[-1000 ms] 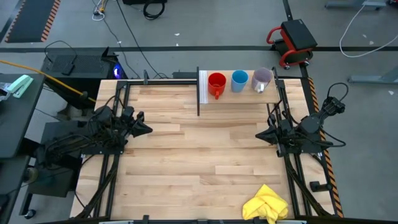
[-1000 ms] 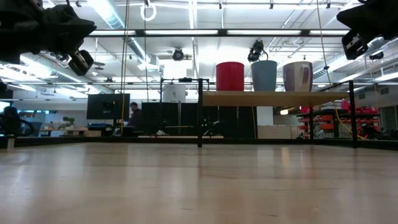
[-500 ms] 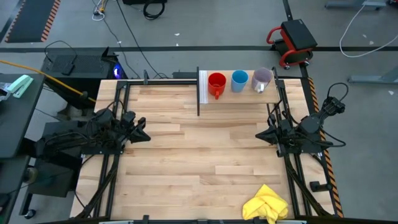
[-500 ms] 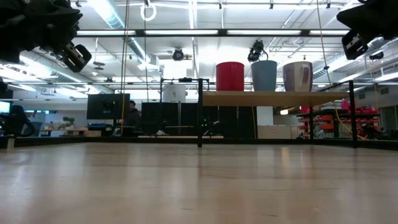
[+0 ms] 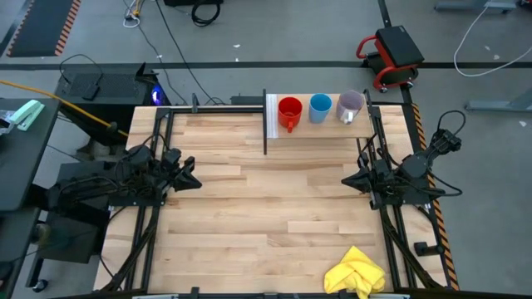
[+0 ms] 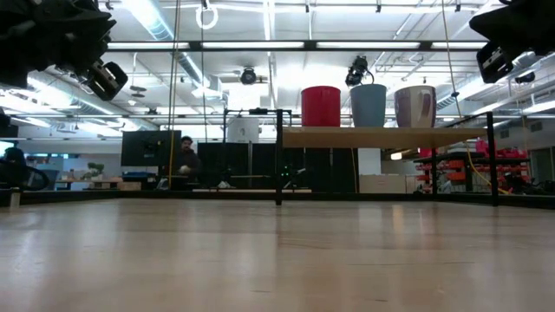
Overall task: Stack small to large cups/mugs on shelf
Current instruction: Return to Home Position
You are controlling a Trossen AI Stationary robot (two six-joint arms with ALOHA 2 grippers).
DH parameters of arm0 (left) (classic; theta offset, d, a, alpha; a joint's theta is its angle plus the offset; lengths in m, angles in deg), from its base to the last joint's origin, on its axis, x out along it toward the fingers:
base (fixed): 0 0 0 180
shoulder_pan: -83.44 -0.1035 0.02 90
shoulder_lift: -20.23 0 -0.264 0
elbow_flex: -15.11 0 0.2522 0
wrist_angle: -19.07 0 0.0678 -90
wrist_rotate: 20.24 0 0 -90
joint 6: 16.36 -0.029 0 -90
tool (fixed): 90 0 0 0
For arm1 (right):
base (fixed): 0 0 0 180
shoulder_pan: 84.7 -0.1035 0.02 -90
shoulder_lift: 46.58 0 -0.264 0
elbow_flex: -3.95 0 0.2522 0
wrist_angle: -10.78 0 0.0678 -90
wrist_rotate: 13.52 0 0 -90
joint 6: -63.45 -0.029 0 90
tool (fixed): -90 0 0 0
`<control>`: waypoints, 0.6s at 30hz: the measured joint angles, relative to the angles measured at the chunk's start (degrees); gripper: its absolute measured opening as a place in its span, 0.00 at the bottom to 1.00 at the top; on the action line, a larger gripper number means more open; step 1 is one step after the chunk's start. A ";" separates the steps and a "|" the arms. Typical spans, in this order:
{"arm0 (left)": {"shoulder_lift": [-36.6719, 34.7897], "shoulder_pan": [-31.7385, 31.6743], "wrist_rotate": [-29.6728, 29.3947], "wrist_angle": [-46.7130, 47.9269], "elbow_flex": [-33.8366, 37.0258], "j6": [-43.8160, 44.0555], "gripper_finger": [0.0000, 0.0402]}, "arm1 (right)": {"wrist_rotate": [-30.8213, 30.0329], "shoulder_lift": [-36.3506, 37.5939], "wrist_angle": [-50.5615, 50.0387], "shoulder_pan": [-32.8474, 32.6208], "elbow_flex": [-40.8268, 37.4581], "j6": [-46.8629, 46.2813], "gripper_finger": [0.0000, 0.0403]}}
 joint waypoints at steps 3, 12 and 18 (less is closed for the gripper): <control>0.00 0.00 0.00 0.00 0.00 0.00 0.08 | 0.00 0.00 -0.01 -0.01 0.00 0.00 0.03; 0.00 -0.02 0.00 0.00 0.00 0.00 0.07 | 0.01 0.00 0.00 0.00 0.00 0.00 0.03; 0.00 -0.02 0.00 0.00 0.00 0.00 0.09 | 0.00 0.00 0.01 0.01 0.00 0.00 0.03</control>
